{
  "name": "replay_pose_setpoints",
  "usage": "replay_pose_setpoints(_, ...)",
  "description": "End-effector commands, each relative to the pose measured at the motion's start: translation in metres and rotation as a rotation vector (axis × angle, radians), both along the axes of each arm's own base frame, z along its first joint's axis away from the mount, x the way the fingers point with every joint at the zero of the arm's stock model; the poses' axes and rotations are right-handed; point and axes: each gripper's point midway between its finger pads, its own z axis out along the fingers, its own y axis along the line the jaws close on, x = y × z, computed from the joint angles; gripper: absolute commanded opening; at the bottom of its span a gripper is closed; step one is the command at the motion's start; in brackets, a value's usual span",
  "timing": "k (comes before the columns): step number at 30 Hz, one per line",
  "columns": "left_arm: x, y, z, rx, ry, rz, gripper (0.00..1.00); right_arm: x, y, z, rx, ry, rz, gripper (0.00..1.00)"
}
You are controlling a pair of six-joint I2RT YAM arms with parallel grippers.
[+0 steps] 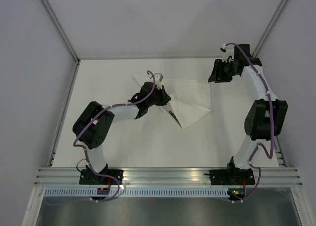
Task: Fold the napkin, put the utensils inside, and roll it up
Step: Fold the napkin
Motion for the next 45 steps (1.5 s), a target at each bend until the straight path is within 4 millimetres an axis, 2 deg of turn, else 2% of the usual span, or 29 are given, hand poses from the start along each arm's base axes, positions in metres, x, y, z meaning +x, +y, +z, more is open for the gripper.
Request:
replay_pose_setpoints(1, 0.002, 0.004, -0.011, -0.044, 0.072, 0.021, 0.02, 0.004, 0.003, 0.004, -0.015, -0.018, 0.003, 0.52)
replay_pose_setpoints(9, 0.01, 0.013, -0.025, -0.041, 0.117, 0.063, 0.02, 0.003, 0.007, 0.001, -0.026, -0.014, 0.018, 0.52)
replay_pose_setpoints(25, 0.017, 0.04, -0.04, 0.007, 0.15, 0.156, 0.02, 0.001, 0.012, -0.008, -0.045, 0.006, 0.035, 0.52)
replay_pose_setpoints(26, 0.018, 0.041, -0.04, 0.01, 0.151, 0.161, 0.02, 0.001, 0.013, -0.007, -0.048, 0.002, 0.038, 0.52)
replay_pose_setpoints(27, 0.018, 0.043, -0.041, 0.014, 0.154, 0.165, 0.02, -0.001, 0.024, -0.008, -0.049, 0.004, 0.063, 0.52)
replay_pose_setpoints(31, 0.019, 0.045, -0.043, 0.027, 0.157, 0.178, 0.02, -0.003, 0.027, -0.009, -0.054, 0.007, 0.069, 0.52)
replay_pose_setpoints(37, 0.024, 0.053, -0.042, 0.041, 0.151, 0.215, 0.16, -0.004, 0.031, -0.012, -0.058, 0.016, 0.076, 0.52)
replay_pose_setpoints(38, 0.025, 0.053, -0.04, 0.039, 0.149, 0.217, 0.24, -0.004, 0.031, -0.012, -0.059, 0.015, 0.078, 0.52)
replay_pose_setpoints(40, 0.03, 0.057, -0.036, 0.031, 0.142, 0.229, 0.28, -0.004, 0.032, -0.012, -0.061, 0.017, 0.079, 0.52)
replay_pose_setpoints(43, 0.039, 0.067, -0.03, 0.013, 0.141, 0.263, 0.43, -0.005, 0.032, -0.013, -0.076, 0.007, 0.104, 0.52)
replay_pose_setpoints(45, 0.044, 0.072, -0.023, -0.005, 0.135, 0.279, 0.46, -0.006, 0.035, -0.014, -0.078, 0.009, 0.111, 0.52)
